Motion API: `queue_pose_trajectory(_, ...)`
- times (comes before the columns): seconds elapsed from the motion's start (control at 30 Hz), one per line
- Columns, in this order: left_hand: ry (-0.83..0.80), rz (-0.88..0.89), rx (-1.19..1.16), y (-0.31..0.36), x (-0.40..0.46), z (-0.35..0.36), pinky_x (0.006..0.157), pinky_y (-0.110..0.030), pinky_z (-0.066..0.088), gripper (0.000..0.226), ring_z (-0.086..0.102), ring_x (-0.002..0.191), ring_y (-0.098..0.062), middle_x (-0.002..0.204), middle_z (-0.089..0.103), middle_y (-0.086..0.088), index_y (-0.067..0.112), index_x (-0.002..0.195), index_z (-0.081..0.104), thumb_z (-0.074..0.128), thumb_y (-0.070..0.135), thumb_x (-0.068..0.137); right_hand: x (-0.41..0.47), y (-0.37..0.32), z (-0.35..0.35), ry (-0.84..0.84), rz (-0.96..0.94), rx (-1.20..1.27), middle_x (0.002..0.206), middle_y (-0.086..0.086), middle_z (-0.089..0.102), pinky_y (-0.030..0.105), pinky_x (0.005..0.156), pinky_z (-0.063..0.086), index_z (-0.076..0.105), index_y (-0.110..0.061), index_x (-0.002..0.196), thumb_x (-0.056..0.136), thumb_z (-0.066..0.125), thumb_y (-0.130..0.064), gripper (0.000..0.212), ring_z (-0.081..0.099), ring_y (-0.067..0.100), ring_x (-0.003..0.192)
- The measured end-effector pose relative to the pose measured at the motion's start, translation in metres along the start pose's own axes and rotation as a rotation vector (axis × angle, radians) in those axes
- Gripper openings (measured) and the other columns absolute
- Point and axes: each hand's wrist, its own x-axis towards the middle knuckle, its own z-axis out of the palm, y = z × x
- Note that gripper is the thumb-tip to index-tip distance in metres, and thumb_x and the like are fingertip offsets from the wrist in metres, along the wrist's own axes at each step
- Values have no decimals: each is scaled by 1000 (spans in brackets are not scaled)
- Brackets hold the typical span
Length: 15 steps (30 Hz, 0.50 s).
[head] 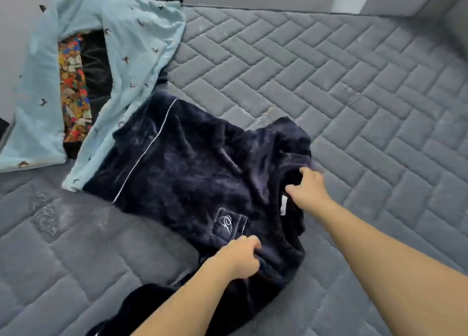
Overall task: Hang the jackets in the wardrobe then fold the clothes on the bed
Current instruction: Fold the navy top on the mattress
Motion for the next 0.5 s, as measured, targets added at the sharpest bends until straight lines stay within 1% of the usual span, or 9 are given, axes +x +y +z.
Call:
queue_pose_trajectory(0.07, 148, -70, 295, -27, 1, -17, 103, -43, 37, 49, 40, 127, -27, 138, 43, -2, 25, 134, 41, 52, 26, 87, -17, 38, 28, -166, 208, 116, 141, 21, 38, 38, 105, 39, 36, -3, 139, 91, 58, -24, 57, 43, 36, 126)
queue_pose_trajectory(0.13, 193, -181, 541, -63, 1, -29, 106, -49, 31, 69, 31, 134, -28, 147, 31, -1, 28, 145, 27, 58, 36, 84, -32, 57, 61, -295, 346, 204, 148, 20, 31, 36, 107, 36, 23, -4, 147, 85, 68, -31, 81, 37, 34, 132)
queue_pose_trajectory(0.2, 214, -308, 772, -101, 5, -35, 111, -59, 19, 85, 14, 144, -35, 158, 11, -7, 28, 154, 4, 56, 41, 88, -38, 63, 93, -284, 403, 242, 154, 16, 20, 40, 113, 28, 4, -11, 153, 78, 74, -40, 106, 29, 34, 139)
queue_pose_trajectory(0.27, 254, -378, 972, -127, 13, -37, 111, -65, 13, 78, 9, 146, -41, 160, 7, -15, 24, 155, -3, 47, 29, 96, -36, 64, 117, -184, 458, 114, 155, 12, 17, 44, 115, 23, -2, -17, 153, 76, 73, -44, 111, 24, 32, 140)
queue_pose_trajectory(0.3, 279, -378, 1035, -134, 18, -37, 110, -65, 17, 69, 18, 142, -43, 156, 15, -19, 21, 155, 3, 42, 21, 97, -33, 67, 127, -130, 483, 31, 153, 11, 21, 43, 113, 23, 2, -17, 151, 76, 71, -42, 105, 24, 31, 139)
queue_pose_trajectory(0.33, 302, -362, 1063, -136, 25, -36, 109, -61, 25, 59, 31, 135, -43, 148, 29, -20, 18, 151, 17, 39, 14, 96, -29, 71, 135, -96, 500, -14, 149, 10, 29, 42, 110, 26, 12, -17, 147, 78, 68, -36, 91, 29, 30, 136)
queue_pose_trajectory(0.4, 305, -327, 1060, -129, 35, -34, 98, -47, 44, 39, 52, 113, -34, 122, 54, -11, 14, 129, 44, 39, 7, 92, -21, 81, 142, -115, 477, 34, 129, 10, 52, 39, 98, 38, 37, -16, 122, 80, 57, -20, 47, 46, 30, 119)
queue_pose_trajectory(0.43, 283, -330, 996, -120, 39, -30, 91, -40, 49, 33, 58, 106, -29, 114, 60, -6, 16, 120, 50, 42, 6, 90, -18, 86, 142, -152, 442, 92, 118, 10, 59, 36, 90, 43, 43, -15, 109, 79, 53, -15, 31, 53, 30, 107)
queue_pose_trajectory(0.5, 200, -263, 825, -93, 45, -11, 84, -34, 49, 30, 63, 106, -25, 112, 67, -2, 19, 115, 59, 48, 11, 87, -14, 91, 130, -198, 391, 180, 107, 10, 63, 31, 77, 45, 53, -15, 96, 79, 51, -13, 18, 56, 30, 90)
